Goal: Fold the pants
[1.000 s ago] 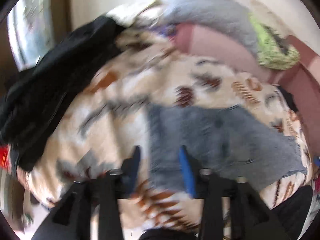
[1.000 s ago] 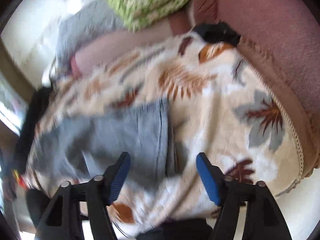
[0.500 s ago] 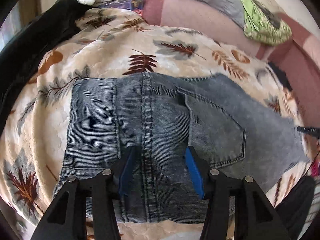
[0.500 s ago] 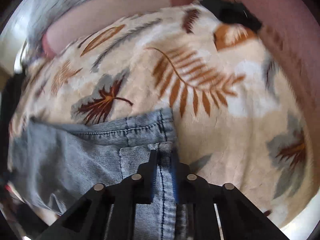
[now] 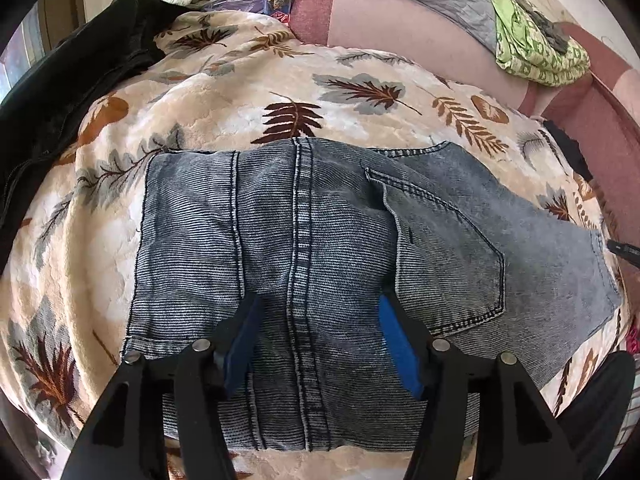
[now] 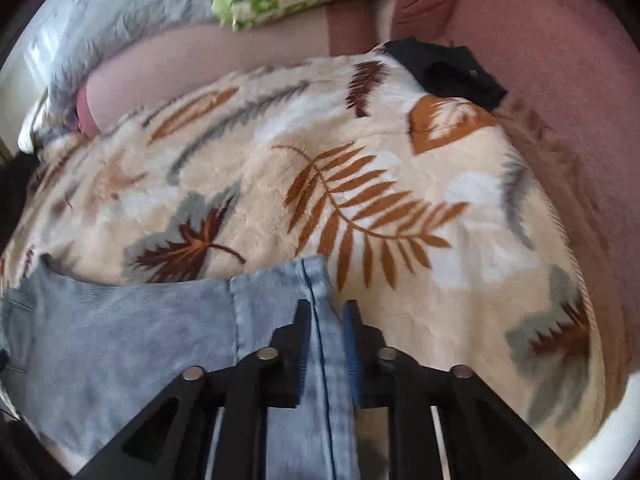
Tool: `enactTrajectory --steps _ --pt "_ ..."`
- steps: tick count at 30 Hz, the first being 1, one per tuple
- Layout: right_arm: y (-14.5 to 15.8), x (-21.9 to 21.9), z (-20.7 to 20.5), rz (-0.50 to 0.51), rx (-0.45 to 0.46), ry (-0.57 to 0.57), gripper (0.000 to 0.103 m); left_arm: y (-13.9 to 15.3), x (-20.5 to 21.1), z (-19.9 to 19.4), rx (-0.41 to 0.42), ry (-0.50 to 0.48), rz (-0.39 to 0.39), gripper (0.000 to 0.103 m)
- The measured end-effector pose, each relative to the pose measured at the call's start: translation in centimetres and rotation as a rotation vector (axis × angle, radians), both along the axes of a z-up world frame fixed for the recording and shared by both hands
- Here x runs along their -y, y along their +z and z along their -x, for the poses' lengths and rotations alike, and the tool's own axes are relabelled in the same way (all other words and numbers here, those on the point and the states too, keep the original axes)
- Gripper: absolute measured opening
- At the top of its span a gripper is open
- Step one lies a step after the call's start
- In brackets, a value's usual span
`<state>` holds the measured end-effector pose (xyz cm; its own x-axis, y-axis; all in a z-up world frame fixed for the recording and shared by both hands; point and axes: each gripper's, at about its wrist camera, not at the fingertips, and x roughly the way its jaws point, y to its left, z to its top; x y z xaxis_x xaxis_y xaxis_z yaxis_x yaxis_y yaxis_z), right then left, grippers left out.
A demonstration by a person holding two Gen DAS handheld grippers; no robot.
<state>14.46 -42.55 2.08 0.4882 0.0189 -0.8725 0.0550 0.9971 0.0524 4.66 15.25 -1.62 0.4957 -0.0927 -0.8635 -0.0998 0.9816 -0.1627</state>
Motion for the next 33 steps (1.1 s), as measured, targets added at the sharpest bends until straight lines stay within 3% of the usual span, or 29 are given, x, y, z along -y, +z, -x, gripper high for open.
enactTrajectory --steps 2,3,5,6,8,9,12,14,17,18,20,21,22,23,29,33 --pt "1.9 0.4 1.9 -0.049 0.032 0.015 0.034 0.0 -0.1 0.0 0.002 0.011 0.009 0.063" --pt "2.7 0.4 3.4 -0.124 0.035 0.040 0.037 -0.1 -0.1 0.0 0.004 0.016 0.009 0.063" --pt "2.1 0.4 4.8 -0.230 -0.014 0.072 0.046 -0.1 -0.1 0.0 0.008 0.021 0.006 0.063" --pt "0.2 0.2 5.5 -0.261 -0.097 0.087 0.052 -0.1 -0.1 0.0 0.009 0.022 0.006 0.063" --pt "-3.8 0.4 5.8 -0.229 -0.243 0.077 0.056 -0.1 -0.1 0.0 0.009 0.026 0.012 0.063" --pt "-4.8 0.8 6.1 -0.250 -0.225 0.077 0.054 0.0 -0.2 0.0 0.008 0.028 0.018 0.063" --pt "-2.2 0.1 6.0 -0.232 -0.192 0.061 0.054 0.9 -0.2 0.2 0.016 0.045 0.003 0.063" --pt "0.2 -1.4 5.4 -0.179 -0.134 0.098 0.055 2.6 0.2 0.7 0.079 0.054 -0.010 0.063" --pt "2.9 -5.3 3.8 -0.166 -0.076 0.193 0.058 4.2 1.1 1.1 0.156 0.056 0.016 0.064" --pt "3.5 -7.7 2.9 -0.180 -0.063 0.240 0.059 4.1 1.3 0.9 0.161 0.062 0.012 0.069" --pt "3.8 -11.9 1.3 -0.189 -0.050 0.315 0.059 2.6 1.6 0.3 0.110 0.097 -0.062 0.072" --pt "3.7 -13.7 0.5 -0.191 -0.046 0.349 0.059 0.9 1.5 -0.2 0.041 0.126 -0.117 0.072" --pt "3.6 -15.8 -0.2 -0.192 -0.043 0.387 0.059 -0.6 1.1 -0.4 -0.003 0.136 -0.125 0.075" --pt "3.4 -18.2 -1.0 -0.197 -0.041 0.423 0.059 -1.1 0.9 -0.2 0.011 0.152 -0.114 0.075" --pt "0.5 -31.8 -6.5 -0.179 -0.063 0.600 0.059 -1.0 1.2 -0.1 0.032 0.148 -0.143 0.075" --pt "-4.4 -38.2 -9.9 -0.132 -0.181 0.648 0.058 -1.1 1.3 0.2 0.047 0.141 -0.140 0.075"
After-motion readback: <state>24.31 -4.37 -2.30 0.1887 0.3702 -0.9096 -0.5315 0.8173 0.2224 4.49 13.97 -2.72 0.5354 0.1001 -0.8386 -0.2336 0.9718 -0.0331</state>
